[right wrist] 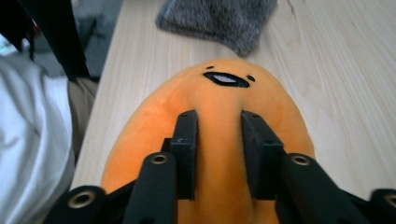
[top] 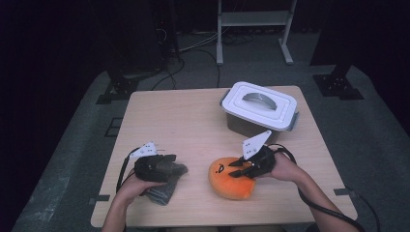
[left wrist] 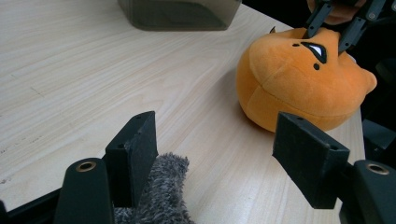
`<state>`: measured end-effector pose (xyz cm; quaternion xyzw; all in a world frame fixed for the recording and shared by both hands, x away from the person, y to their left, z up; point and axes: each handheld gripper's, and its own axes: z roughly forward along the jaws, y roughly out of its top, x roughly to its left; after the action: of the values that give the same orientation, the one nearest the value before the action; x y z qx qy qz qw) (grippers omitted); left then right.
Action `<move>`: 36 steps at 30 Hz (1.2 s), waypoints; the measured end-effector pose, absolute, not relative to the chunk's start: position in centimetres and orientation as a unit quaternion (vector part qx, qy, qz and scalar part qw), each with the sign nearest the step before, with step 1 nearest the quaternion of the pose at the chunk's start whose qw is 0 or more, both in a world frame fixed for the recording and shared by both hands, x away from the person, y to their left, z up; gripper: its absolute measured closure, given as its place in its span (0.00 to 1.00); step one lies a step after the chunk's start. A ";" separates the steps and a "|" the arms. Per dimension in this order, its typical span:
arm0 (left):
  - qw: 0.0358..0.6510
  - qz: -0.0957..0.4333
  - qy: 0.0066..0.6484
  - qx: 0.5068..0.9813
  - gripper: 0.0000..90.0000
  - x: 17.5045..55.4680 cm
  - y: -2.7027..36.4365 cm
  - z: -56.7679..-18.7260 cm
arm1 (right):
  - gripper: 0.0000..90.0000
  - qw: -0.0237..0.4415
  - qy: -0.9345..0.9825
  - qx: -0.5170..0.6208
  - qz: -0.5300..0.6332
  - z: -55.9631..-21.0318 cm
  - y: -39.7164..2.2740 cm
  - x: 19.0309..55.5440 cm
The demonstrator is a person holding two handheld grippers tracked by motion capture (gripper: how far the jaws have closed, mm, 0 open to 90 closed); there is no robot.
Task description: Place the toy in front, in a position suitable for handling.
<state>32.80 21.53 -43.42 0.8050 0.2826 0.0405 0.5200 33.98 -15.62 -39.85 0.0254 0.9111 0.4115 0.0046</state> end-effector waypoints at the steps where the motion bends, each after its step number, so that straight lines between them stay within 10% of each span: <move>1: 0.518 0.040 0.283 0.806 0.32 32.8 21.5 -43.4 | 0.67 -0.001 0.903 0.041 0.427 -40.1 -16.0 33.9; 36: 0.512 0.051 0.264 0.816 0.21 32.6 20.7 -42.8 | 0.37 0.033 0.846 0.183 0.500 -36.4 -22.3 36.8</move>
<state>32.63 20.69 -42.77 0.8160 0.2639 0.0508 0.5118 36.78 -22.31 -36.39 0.1834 0.8459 0.4997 0.0335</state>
